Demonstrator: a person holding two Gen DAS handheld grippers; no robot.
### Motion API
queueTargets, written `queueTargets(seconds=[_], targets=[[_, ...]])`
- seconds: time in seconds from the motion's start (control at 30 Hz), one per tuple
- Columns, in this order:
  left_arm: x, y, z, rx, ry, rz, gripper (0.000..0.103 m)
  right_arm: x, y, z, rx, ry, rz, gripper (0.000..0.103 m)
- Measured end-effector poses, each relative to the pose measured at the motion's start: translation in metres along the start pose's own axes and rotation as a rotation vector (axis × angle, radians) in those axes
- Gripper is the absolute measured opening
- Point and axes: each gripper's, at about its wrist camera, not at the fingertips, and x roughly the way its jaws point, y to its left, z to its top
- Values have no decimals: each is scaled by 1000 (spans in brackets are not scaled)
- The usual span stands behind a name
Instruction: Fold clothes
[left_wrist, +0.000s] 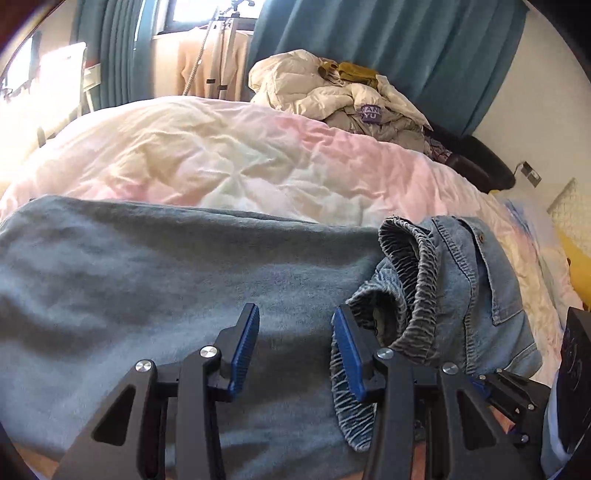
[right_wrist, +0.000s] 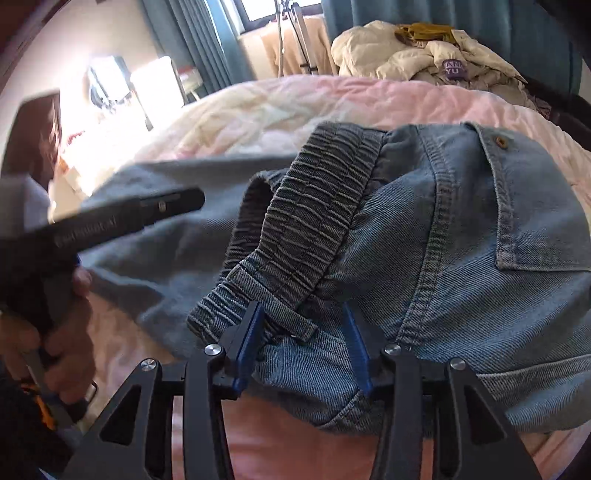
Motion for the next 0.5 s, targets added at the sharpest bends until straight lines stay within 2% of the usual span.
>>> queueTargets(seconds=[0.1, 0.2, 0.3, 0.37, 0.43, 0.5], targets=[[14, -10, 2, 91, 25, -30, 44, -8, 1, 6, 2, -57, 31, 44], [22, -17, 2, 161, 35, -66, 44, -27, -12, 18, 78, -157, 131, 44], [37, -16, 5, 163, 65, -95, 44, -32, -25, 40, 113, -246, 101, 44], [43, -14, 7, 149, 67, -132, 44, -21, -34, 60, 137, -241, 95, 44], [49, -14, 9, 142, 66, -137, 44, -8, -39, 78, 156, -227, 71, 44], [55, -13, 10, 128, 72, -140, 44, 6, -41, 91, 172, -220, 54, 51]])
